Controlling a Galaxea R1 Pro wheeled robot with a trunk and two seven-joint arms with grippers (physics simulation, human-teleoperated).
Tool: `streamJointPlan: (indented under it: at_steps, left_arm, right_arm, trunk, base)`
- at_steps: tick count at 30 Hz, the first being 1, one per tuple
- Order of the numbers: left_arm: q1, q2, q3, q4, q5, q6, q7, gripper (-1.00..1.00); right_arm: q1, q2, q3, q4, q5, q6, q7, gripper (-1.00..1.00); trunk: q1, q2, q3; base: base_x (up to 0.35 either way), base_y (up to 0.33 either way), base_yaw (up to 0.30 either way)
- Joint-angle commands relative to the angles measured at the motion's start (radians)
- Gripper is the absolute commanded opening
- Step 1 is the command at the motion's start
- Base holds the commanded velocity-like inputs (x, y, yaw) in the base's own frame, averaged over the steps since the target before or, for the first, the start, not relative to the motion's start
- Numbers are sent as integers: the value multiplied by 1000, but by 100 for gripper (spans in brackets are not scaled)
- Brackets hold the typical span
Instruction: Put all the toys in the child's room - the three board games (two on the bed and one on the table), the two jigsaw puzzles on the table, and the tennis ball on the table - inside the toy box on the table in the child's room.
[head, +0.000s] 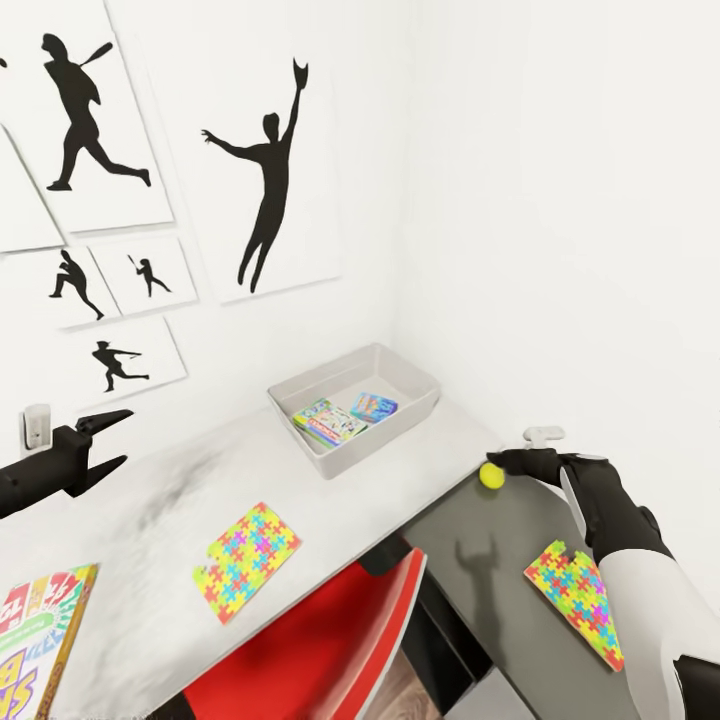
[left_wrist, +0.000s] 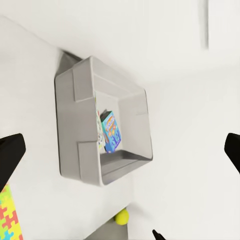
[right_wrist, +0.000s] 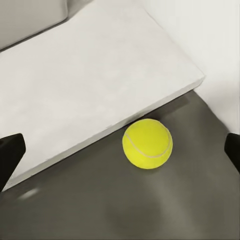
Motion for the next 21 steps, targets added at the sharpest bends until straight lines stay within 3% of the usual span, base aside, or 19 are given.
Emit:
streamJointPlan:
  at_steps: [1,6,11,21]
  left_arm:
    - [-1,0,1,-1,10,2,11,100]
    - [-6,-6,-5,2,16,0,19,100]
    - [16,14,7,9,41,7,23,100]
    - [16,14,7,9,41,7,23,100]
  right_arm:
    - [-1,1,-3,-1,10,3,9,100]
    - [-7,6,-7,7,14,-2,7,100]
    - [-24,-6,-5,19,20,-22,11,100]
    - [-24,-6,-5,19,20,-22,11,100]
  trunk:
    - [0,-2,-2]
    - [0,-2,-2]
    - [0,-2,-2]
    - [0,-2,-2]
  base:
    - [-20,-34,54]
    - [-60,-100,25]
    - [0,0,0]
    - [0,0,0]
